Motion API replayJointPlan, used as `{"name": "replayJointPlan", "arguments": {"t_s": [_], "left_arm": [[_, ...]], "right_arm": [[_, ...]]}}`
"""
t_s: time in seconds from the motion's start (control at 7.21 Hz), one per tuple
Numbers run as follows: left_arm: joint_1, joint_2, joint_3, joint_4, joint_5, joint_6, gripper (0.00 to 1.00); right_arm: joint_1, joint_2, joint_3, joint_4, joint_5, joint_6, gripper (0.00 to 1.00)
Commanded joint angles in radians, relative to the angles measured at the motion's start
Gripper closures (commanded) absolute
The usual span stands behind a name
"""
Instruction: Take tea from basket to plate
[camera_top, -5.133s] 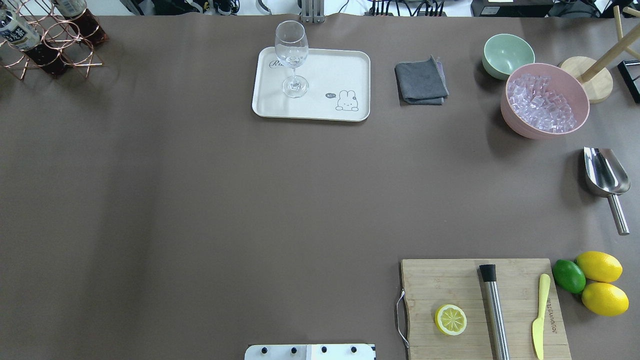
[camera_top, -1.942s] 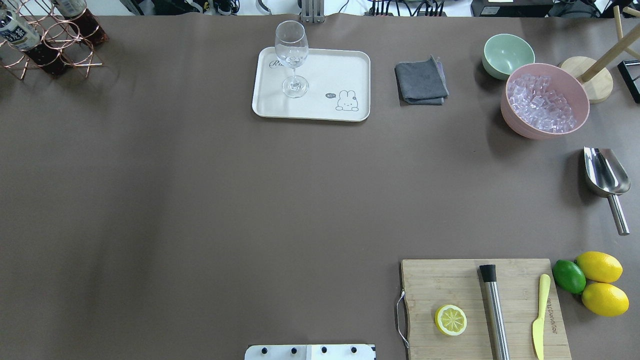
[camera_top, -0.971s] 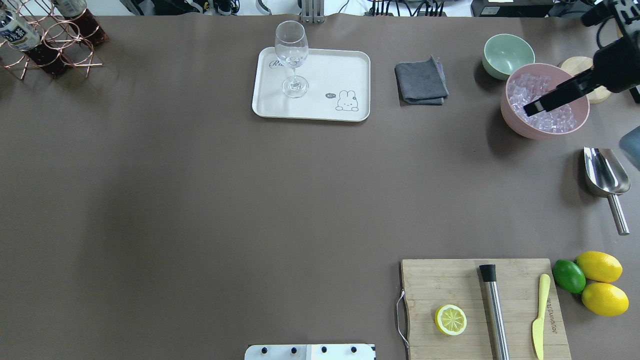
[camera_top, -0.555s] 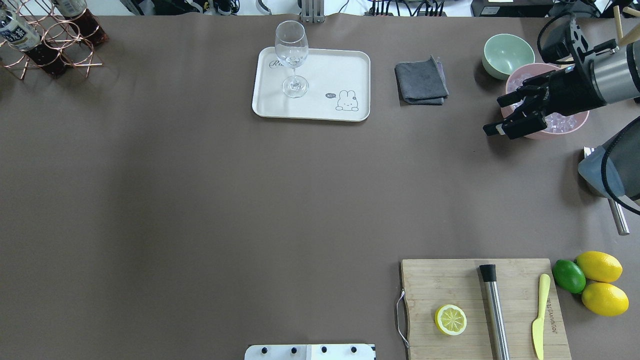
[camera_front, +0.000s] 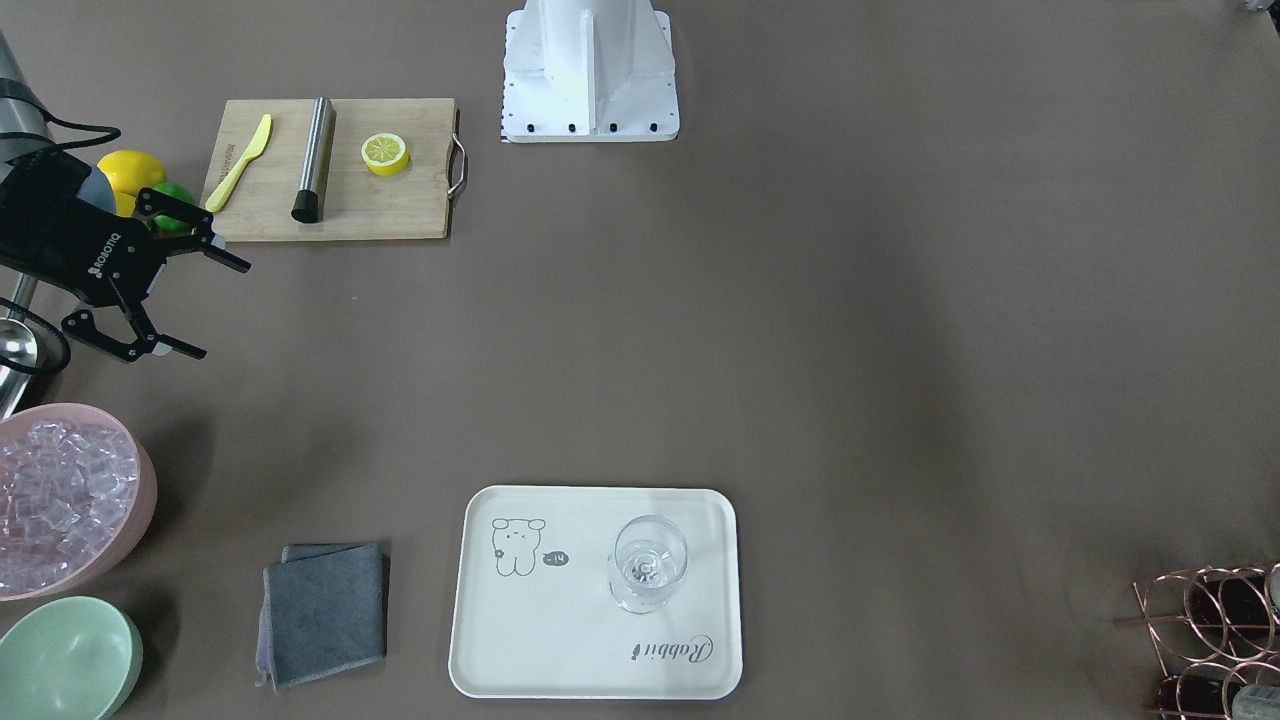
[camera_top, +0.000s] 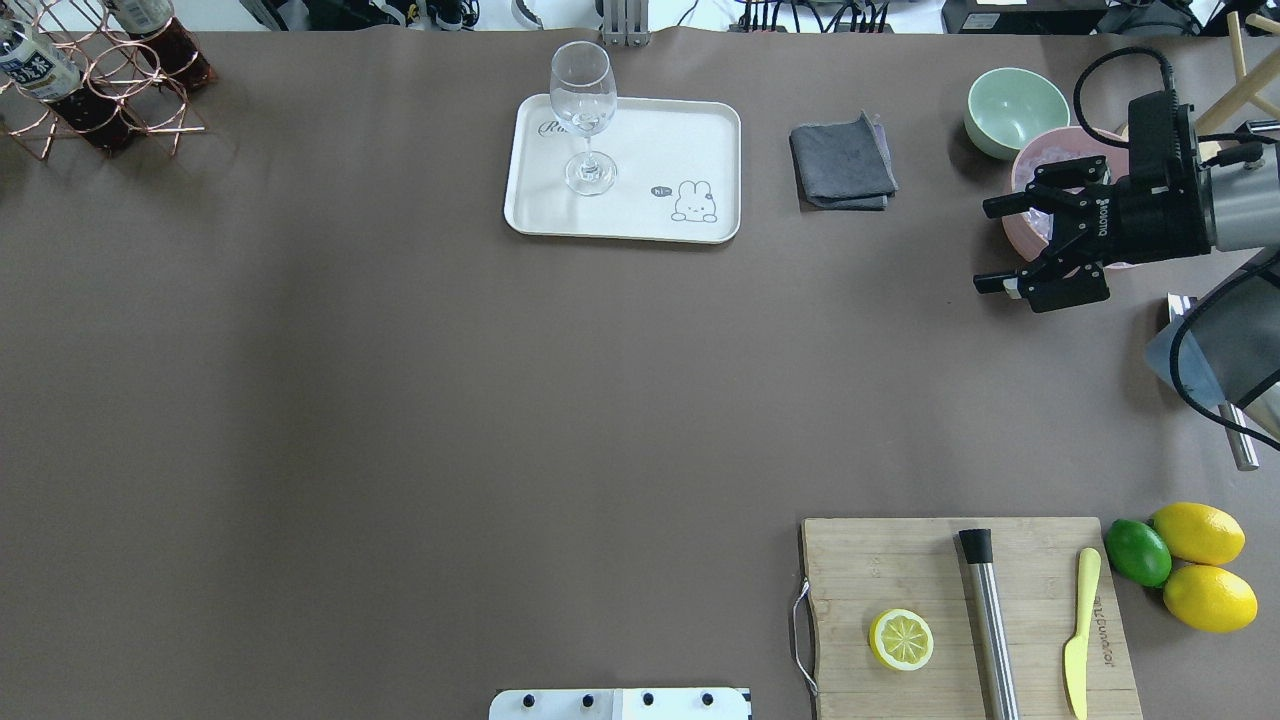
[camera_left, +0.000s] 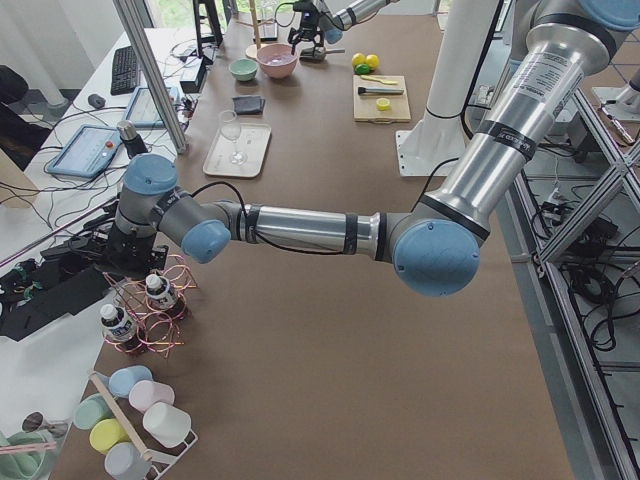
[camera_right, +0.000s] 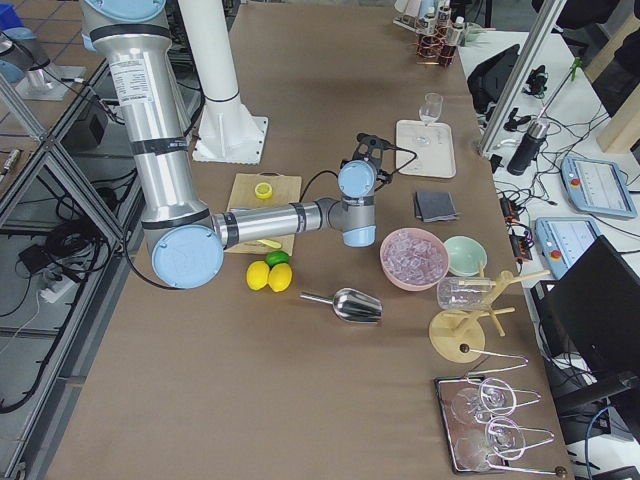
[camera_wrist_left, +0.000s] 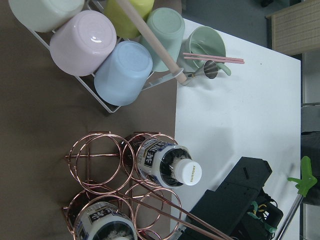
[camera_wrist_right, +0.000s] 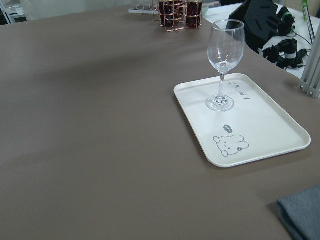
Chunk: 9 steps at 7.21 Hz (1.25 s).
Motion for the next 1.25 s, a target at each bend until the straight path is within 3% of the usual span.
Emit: {"name": "replayJointPlan", "arguments": {"t_s": [0.0, 0.28, 0.42, 0.55, 0.69, 1.11], "left_arm": [[0.032, -0.085, 0.106, -0.059, 0.036, -0.049, 0.02], [0.058, -0.089, 0.119, -0.088, 0.065, -0.059, 0.03], [0.058, -0.091, 0.119, -0.09, 0.068, -0.063, 0.2], [0.056, -0.089, 0.118, -0.089, 0.065, -0.063, 0.69], [0.05, -0.085, 0.113, -0.088, 0.062, -0.062, 1.0], [0.023, -0.047, 0.019, -0.075, 0.057, -0.06, 1.0]], "right_arm": [[-0.124, 0.026, -0.032, 0.195, -0.166, 0.007, 0.0], [-0.16, 0.117, -0.027, 0.197, -0.194, -0.005, 0.0], [-0.16, 0.14, -0.027, 0.198, -0.205, -0.002, 0.0], [-0.168, 0.145, -0.026, 0.197, -0.196, -0.006, 0.0], [-0.168, 0.155, -0.024, 0.197, -0.199, -0.01, 0.0], [-0.163, 0.145, -0.026, 0.2, -0.198, -0.028, 0.0]]}}
